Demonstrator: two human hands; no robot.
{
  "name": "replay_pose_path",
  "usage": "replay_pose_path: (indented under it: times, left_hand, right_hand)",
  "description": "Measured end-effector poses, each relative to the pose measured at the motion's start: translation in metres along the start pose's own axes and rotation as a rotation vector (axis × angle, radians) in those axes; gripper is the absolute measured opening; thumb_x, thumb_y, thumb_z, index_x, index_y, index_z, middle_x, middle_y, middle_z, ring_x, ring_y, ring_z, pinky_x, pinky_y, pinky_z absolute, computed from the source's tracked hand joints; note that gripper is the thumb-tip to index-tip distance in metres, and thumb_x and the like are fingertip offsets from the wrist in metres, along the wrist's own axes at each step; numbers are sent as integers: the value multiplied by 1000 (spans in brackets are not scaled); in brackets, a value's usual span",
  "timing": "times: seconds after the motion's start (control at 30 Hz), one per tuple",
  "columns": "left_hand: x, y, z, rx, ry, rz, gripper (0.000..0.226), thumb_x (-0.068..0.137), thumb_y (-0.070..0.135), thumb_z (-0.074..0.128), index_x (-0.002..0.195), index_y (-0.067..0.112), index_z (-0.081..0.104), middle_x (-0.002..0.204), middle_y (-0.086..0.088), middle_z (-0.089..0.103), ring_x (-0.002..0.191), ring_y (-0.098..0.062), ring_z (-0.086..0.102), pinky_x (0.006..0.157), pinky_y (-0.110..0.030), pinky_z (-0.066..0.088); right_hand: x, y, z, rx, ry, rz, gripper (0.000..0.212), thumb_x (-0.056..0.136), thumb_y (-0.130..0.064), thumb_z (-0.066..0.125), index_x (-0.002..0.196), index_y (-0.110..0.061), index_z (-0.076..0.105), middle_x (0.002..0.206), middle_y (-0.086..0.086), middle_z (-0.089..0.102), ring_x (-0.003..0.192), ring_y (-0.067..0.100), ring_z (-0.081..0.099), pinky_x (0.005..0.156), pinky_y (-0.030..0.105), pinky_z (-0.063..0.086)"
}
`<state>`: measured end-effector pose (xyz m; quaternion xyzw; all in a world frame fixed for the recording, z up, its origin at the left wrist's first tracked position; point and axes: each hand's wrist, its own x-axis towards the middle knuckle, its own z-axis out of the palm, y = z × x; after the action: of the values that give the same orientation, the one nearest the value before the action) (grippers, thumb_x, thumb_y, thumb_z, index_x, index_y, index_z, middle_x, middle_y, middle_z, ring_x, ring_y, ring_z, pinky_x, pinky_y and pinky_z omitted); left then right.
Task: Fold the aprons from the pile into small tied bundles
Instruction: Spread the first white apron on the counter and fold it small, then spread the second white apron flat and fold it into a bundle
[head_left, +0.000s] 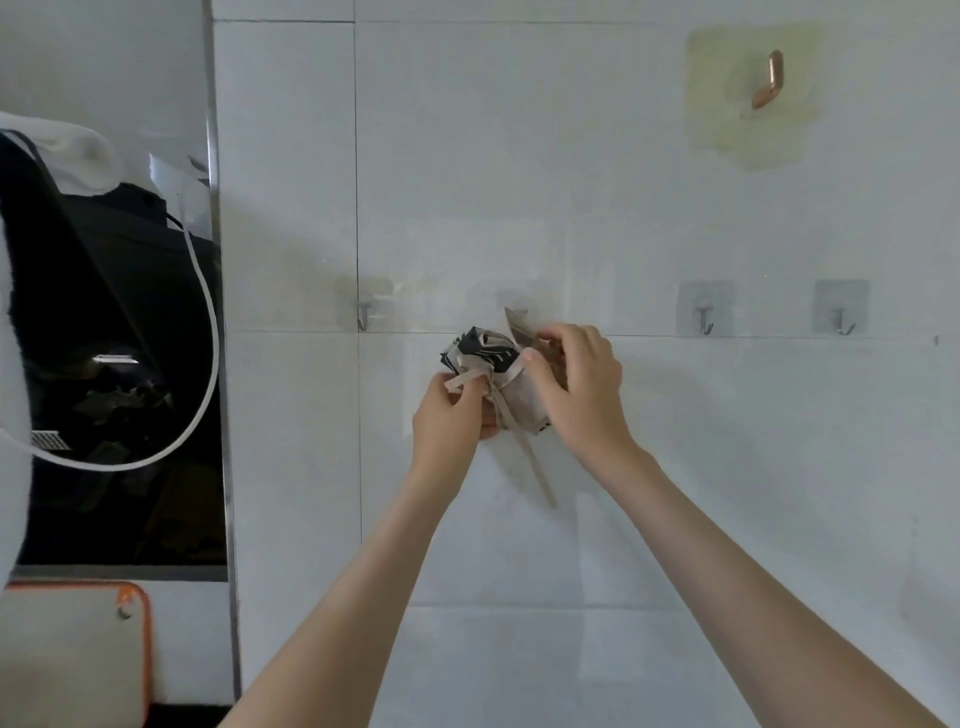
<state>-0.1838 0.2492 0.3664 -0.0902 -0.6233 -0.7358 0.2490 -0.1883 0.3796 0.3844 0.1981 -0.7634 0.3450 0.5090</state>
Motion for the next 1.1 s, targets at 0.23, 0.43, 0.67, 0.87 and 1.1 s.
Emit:
replay_pose_path:
  times: [0.23,0.43,0.67,0.87,1.1]
  left_hand:
    - [-31,-11,-20,189,-96,46,13,97,26,49,95,17,59,95,-5,67,71,-13,69,79,-33,58]
    - [-61,-26,-58,479,-247,121,17,96,19,44,99,17,61,89,5,68,77,-8,70,81,-34,56]
    - [-112,-78,-113,680,-487,-2,23,97,16,38,102,22,59,94,2,69,83,-8,67,81,-29,53]
    - [-191,-108,-188,787,-516,-270,26,100,21,36,109,19,59,102,3,66,85,-7,66,87,-37,54]
    - [-308,-114,-253,912,-428,-461,28,100,24,45,106,6,66,94,-9,70,83,-21,65,83,-33,53]
  right_hand:
    - [-55,-4,27,-322,298,-207,47,84,-15,56,130,-11,51,130,5,48,118,19,41,98,35,24]
    - [-109,-18,38,-167,61,-259,36,92,-19,47,125,-5,55,126,7,49,117,21,43,101,28,23]
    - [-193,-23,47,-125,-364,-71,24,93,-9,50,115,-4,59,107,7,61,102,23,50,91,27,38]
    - [-281,-62,56,8,-797,86,21,99,-16,46,117,-13,56,105,-5,57,102,9,47,85,25,41]
    - [-388,-128,39,75,-1061,127,17,97,-15,43,103,-14,59,93,-7,55,86,10,47,73,28,38]
